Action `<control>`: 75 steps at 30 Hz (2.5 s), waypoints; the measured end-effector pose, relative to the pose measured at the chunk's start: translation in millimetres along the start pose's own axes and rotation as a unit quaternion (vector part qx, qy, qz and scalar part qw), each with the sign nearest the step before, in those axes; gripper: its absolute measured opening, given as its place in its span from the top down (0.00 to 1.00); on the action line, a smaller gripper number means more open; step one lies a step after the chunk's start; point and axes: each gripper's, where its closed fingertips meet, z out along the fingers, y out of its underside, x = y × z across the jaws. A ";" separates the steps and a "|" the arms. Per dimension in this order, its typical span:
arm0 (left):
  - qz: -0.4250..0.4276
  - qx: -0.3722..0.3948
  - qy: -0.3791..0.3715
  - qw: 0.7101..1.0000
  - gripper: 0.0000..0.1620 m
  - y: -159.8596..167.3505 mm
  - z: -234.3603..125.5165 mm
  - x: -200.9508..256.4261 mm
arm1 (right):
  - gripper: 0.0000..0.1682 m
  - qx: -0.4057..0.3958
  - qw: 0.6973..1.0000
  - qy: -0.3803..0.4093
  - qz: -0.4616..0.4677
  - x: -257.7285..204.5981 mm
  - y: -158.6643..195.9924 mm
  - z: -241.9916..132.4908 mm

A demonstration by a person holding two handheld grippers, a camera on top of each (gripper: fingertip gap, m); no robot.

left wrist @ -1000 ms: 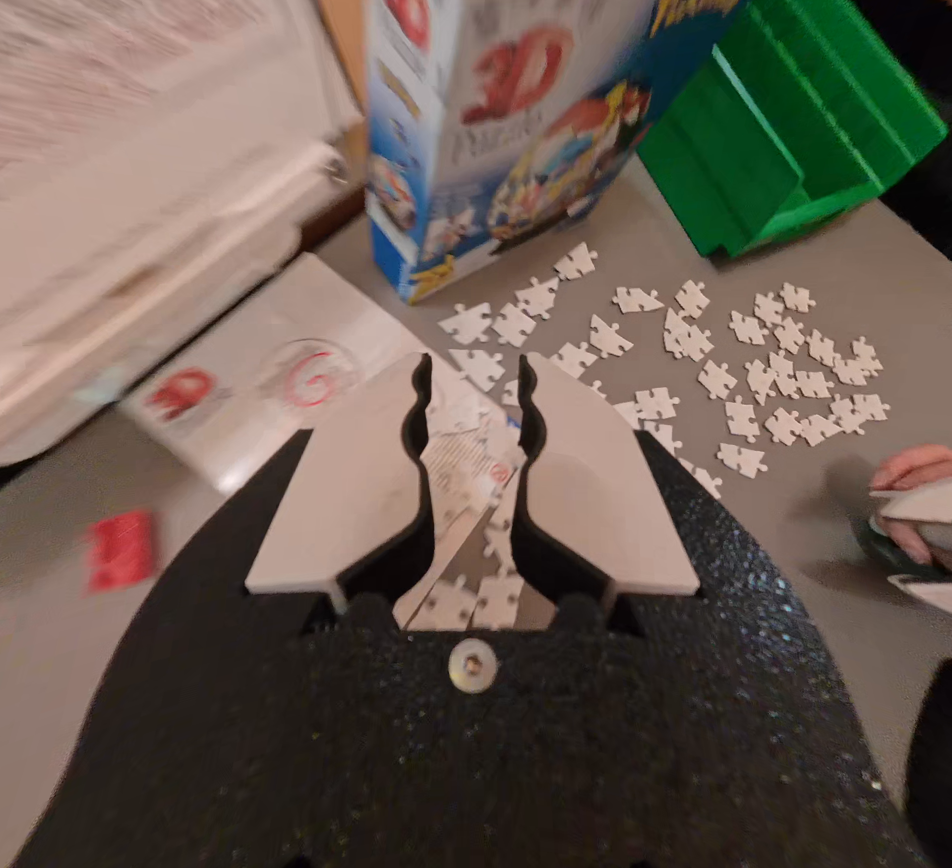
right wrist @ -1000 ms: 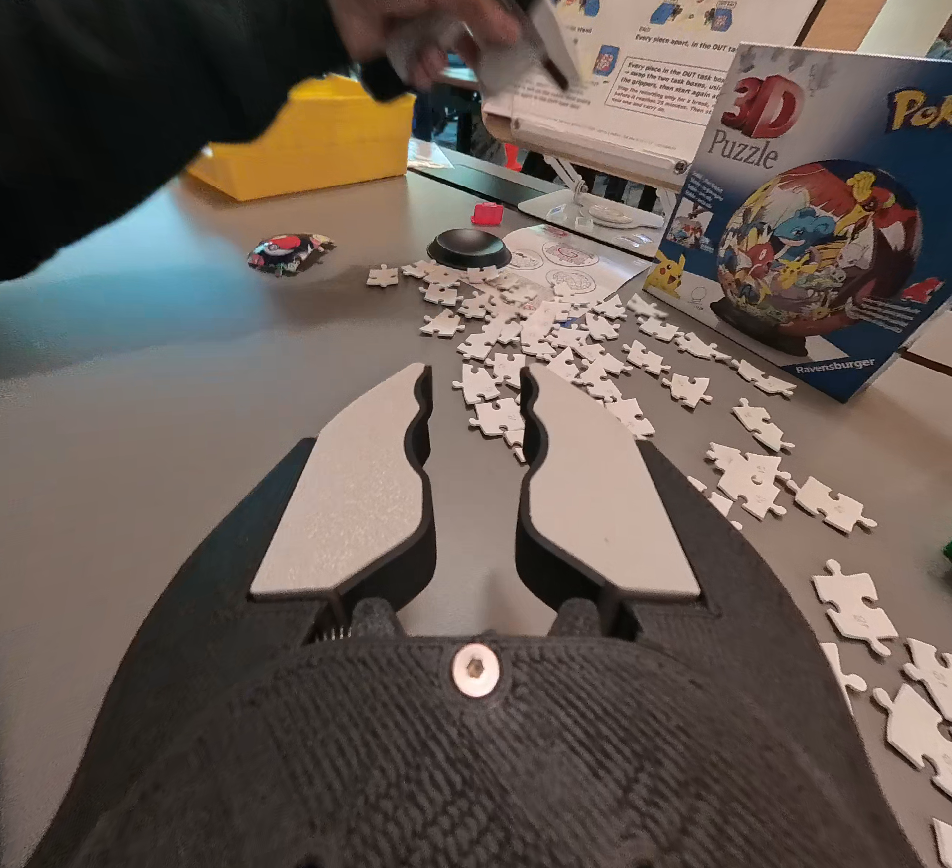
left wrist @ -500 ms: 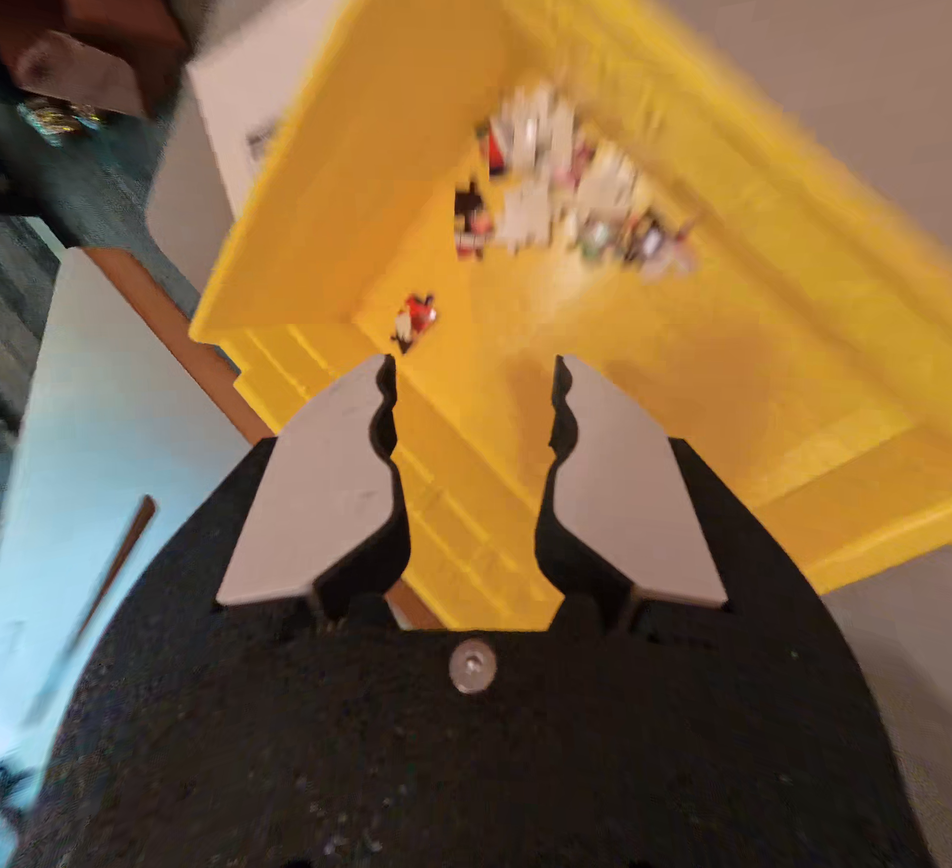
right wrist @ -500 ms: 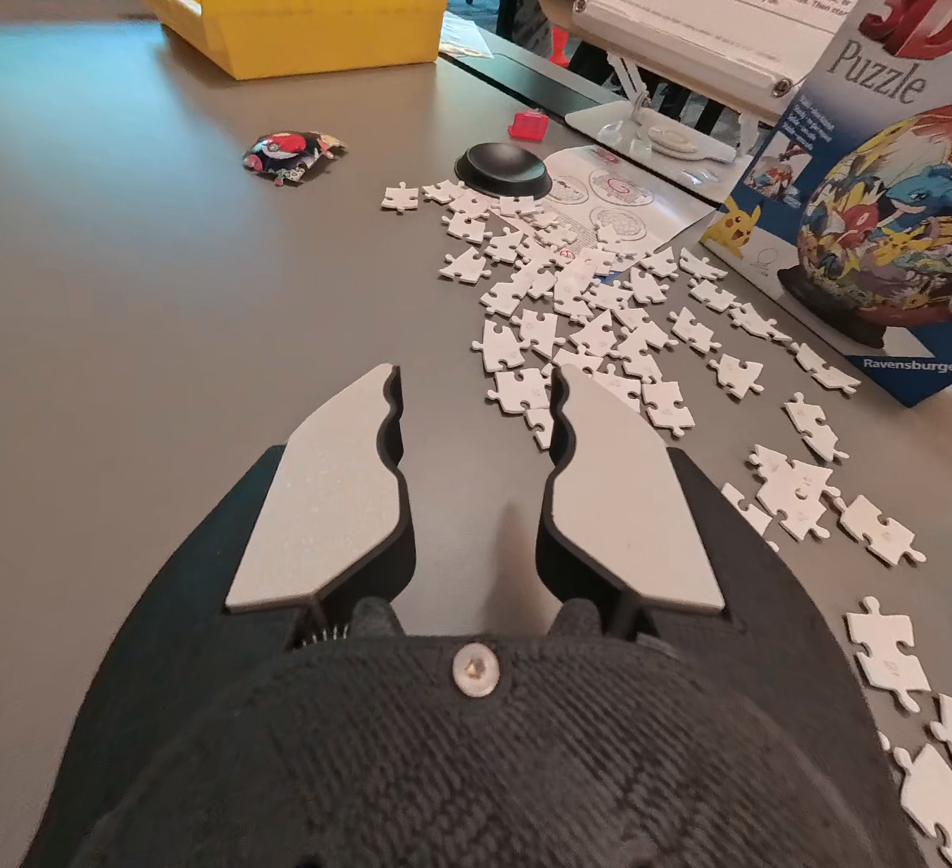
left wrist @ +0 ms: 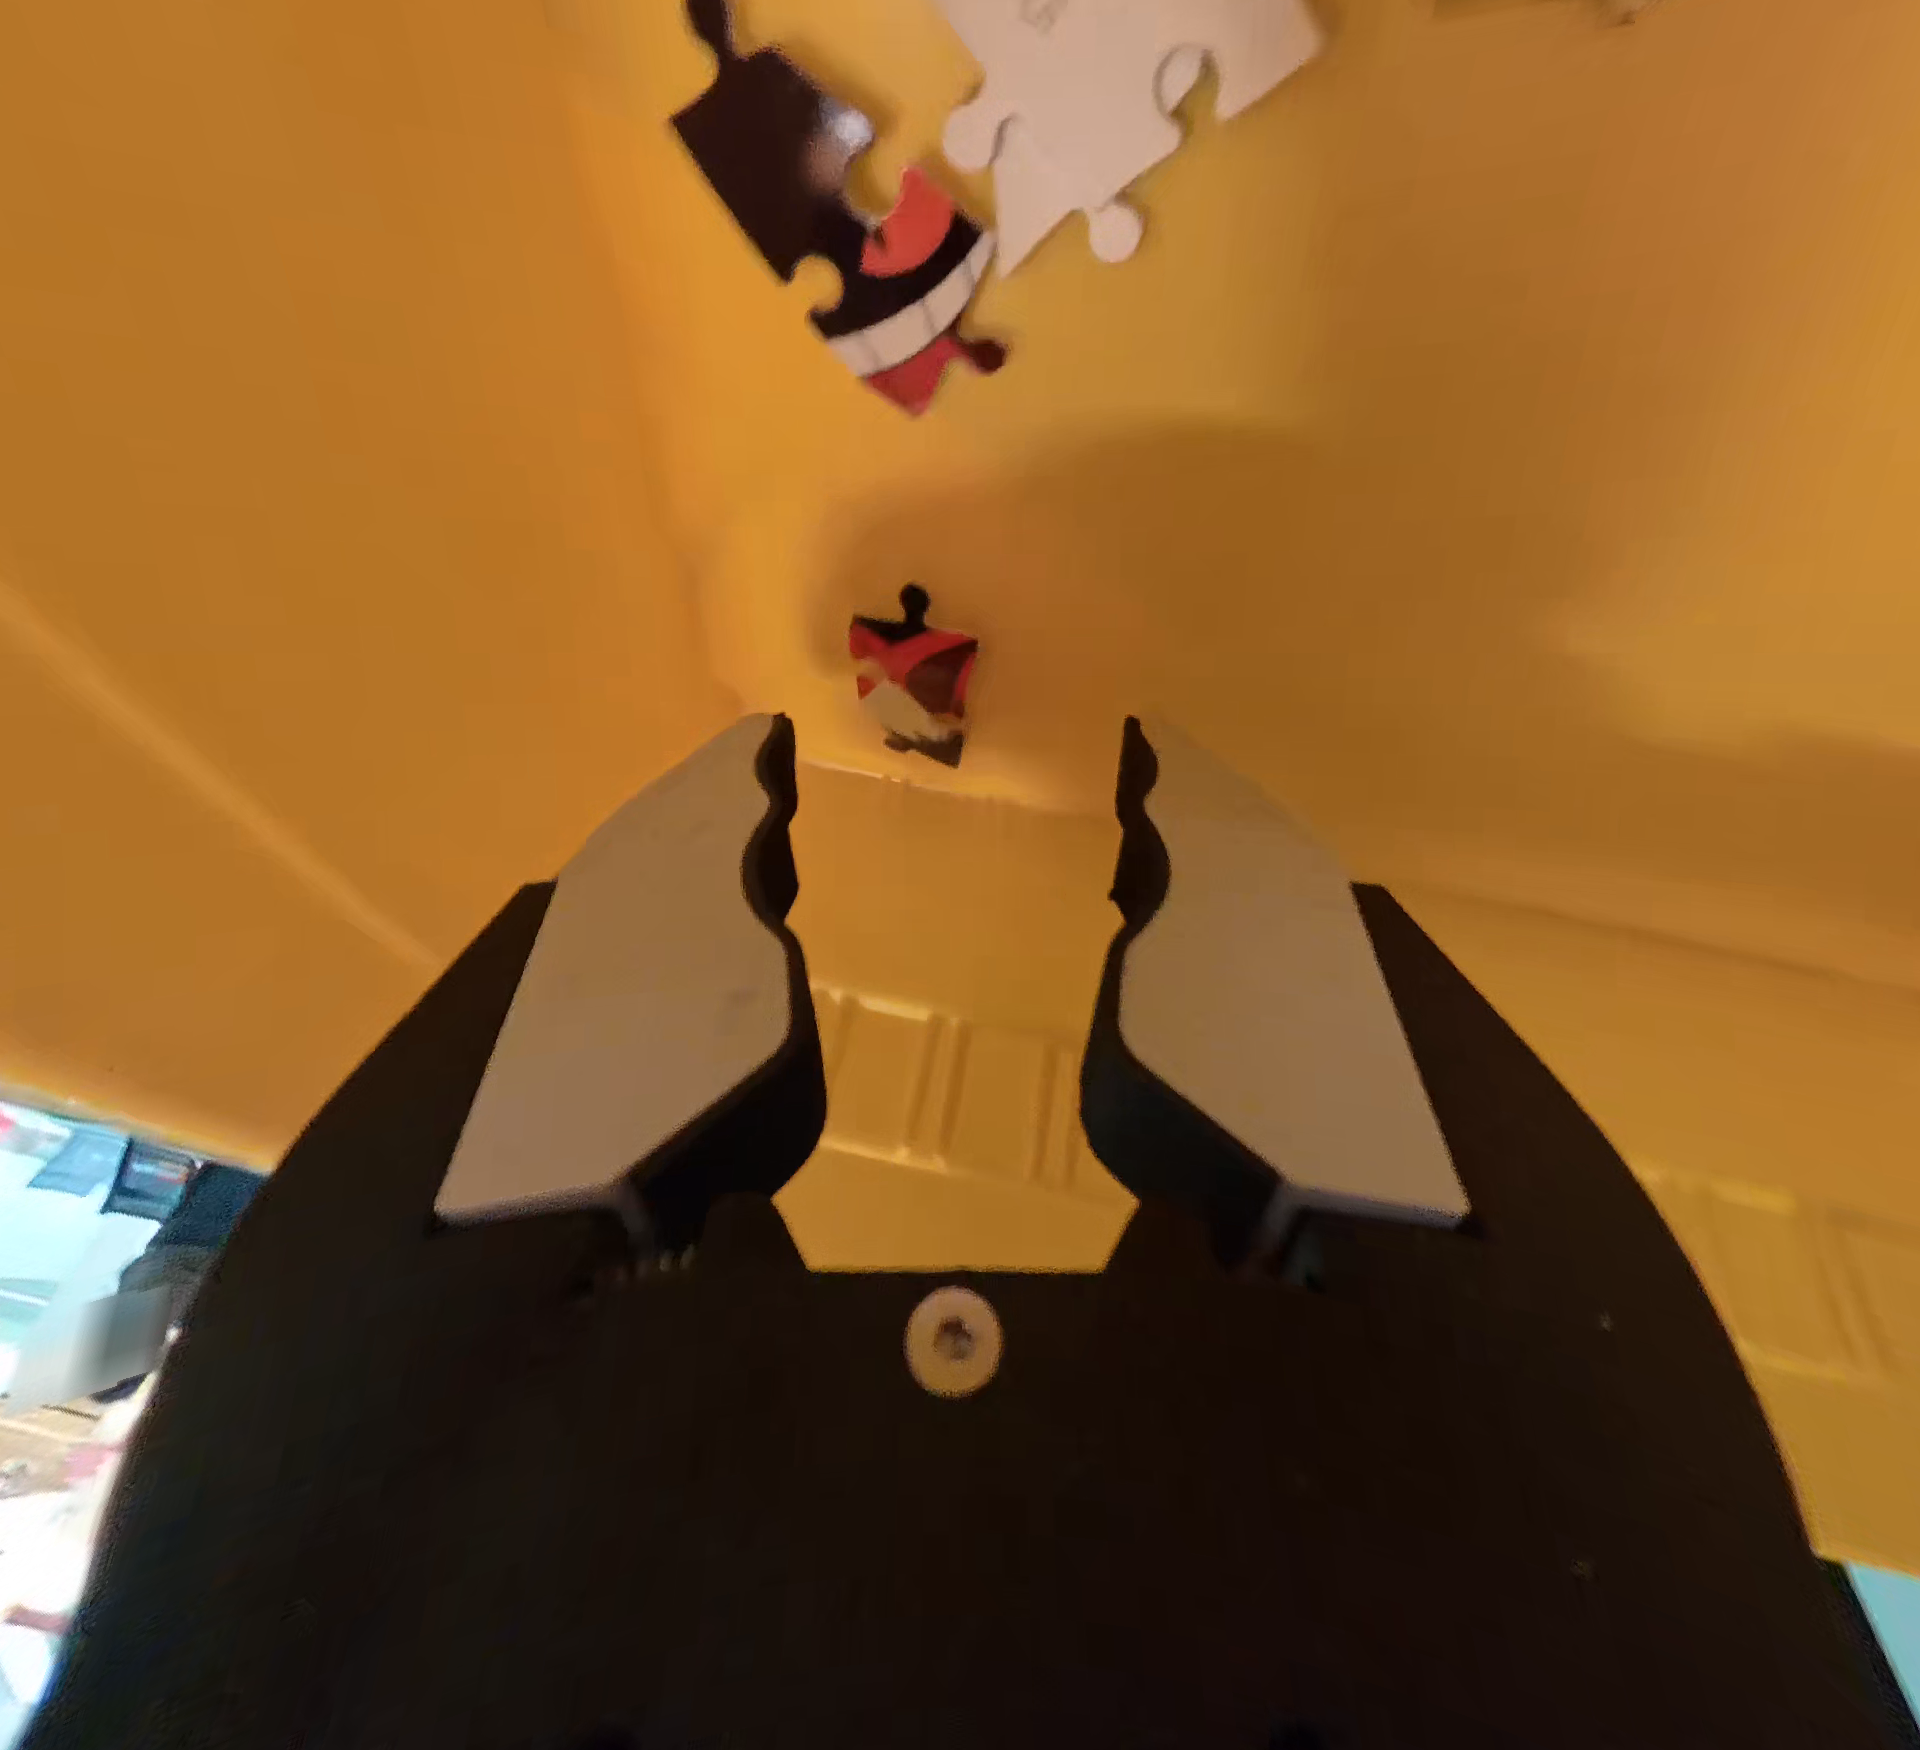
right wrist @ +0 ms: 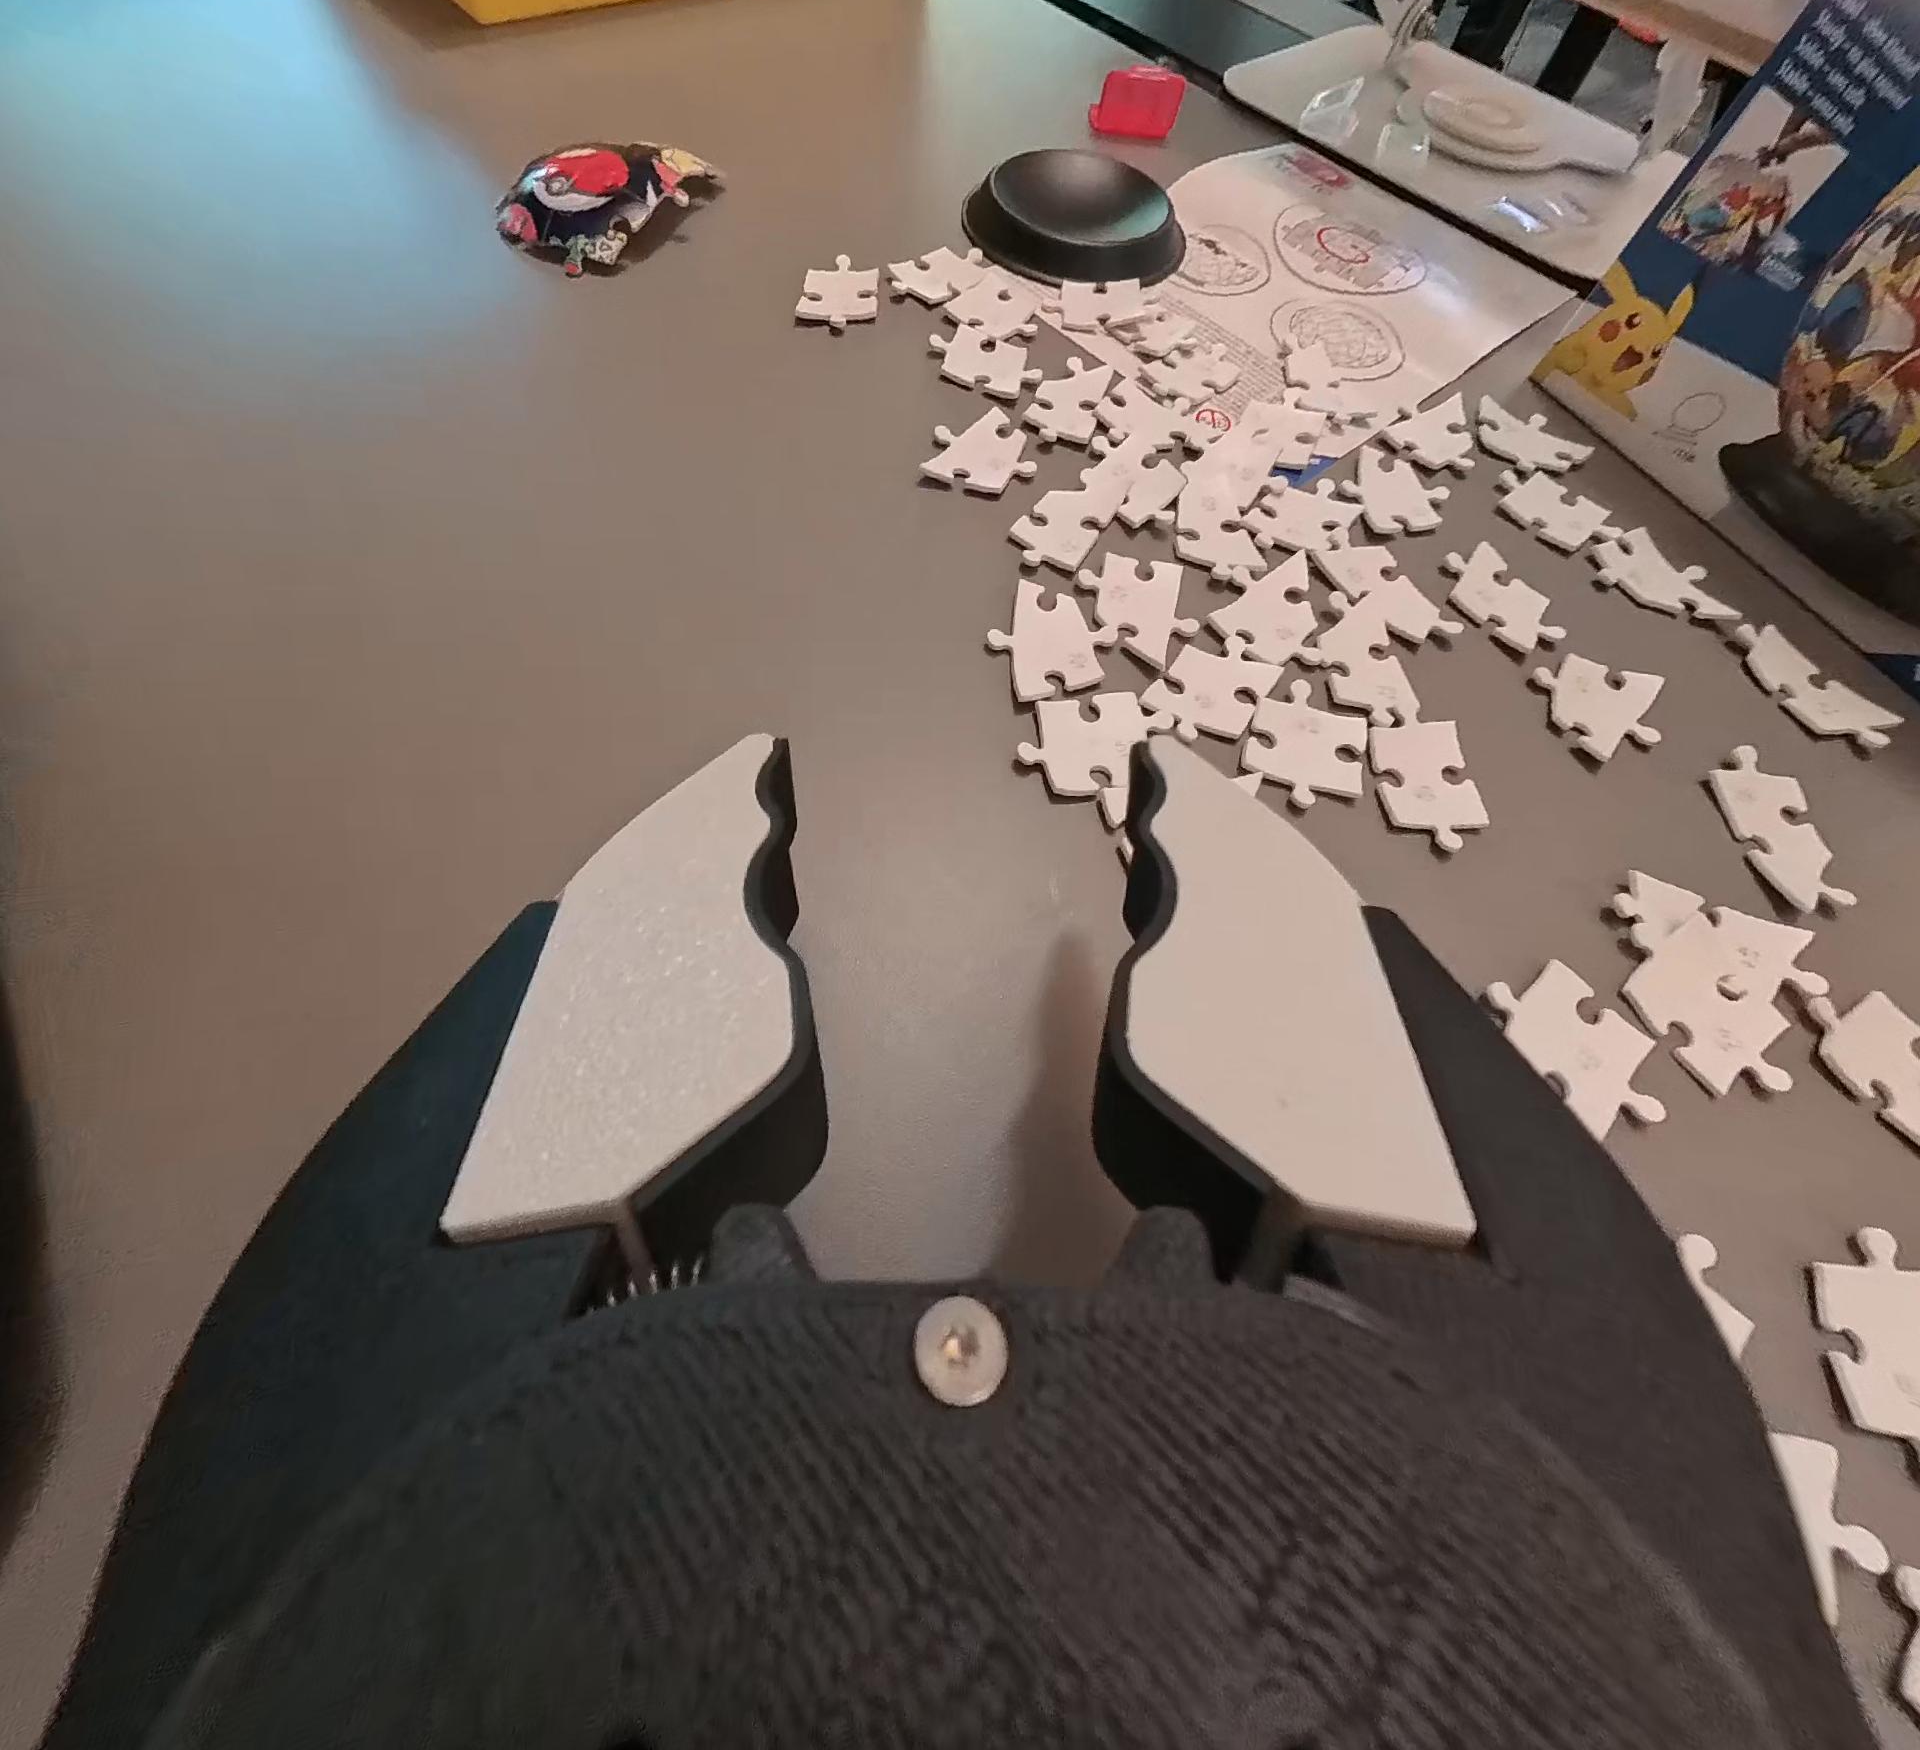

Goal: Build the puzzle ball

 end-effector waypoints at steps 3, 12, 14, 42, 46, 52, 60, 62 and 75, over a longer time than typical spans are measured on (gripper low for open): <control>0.046 -0.029 -0.006 0.998 0.65 1.2 6.6 -6.0 | 0.63 -0.010 1.000 -0.006 -0.007 -2.8 2.3 2.2; 0.143 -0.096 0.001 0.985 0.82 10.6 13.7 -5.8 | 0.63 -0.044 0.999 -0.018 -0.025 -8.9 10.5 8.3; 0.158 -0.108 -0.001 0.981 0.87 9.7 12.8 -2.1 | 0.63 -0.045 0.999 -0.016 -0.025 -8.6 10.8 8.4; -0.261 0.730 0.247 0.582 0.99 -158.1 -343.2 130.6 | 0.77 0.200 0.978 -0.062 -0.010 -36.9 -131.2 19.8; -0.228 0.779 0.331 0.481 1.00 -219.3 -373.2 180.6 | 0.83 0.279 0.954 -0.103 0.047 -43.5 -196.3 21.7; -0.192 0.813 0.373 0.404 1.00 -288.1 -399.6 232.7 | 0.87 0.315 0.929 -0.137 0.136 -36.5 -224.4 23.4; -0.156 0.830 0.335 0.418 1.00 -327.1 -406.2 263.9 | 0.98 0.320 0.925 -0.135 0.156 -31.3 -211.8 15.4; -0.155 0.829 0.329 0.425 1.00 -331.8 -404.7 267.1 | 0.99 0.312 0.927 -0.137 0.155 -30.7 -206.2 14.0; -0.083 0.751 0.160 0.636 0.90 -377.0 -357.3 306.0 | 0.99 0.139 0.972 -0.025 0.185 5.3 -72.4 -48.0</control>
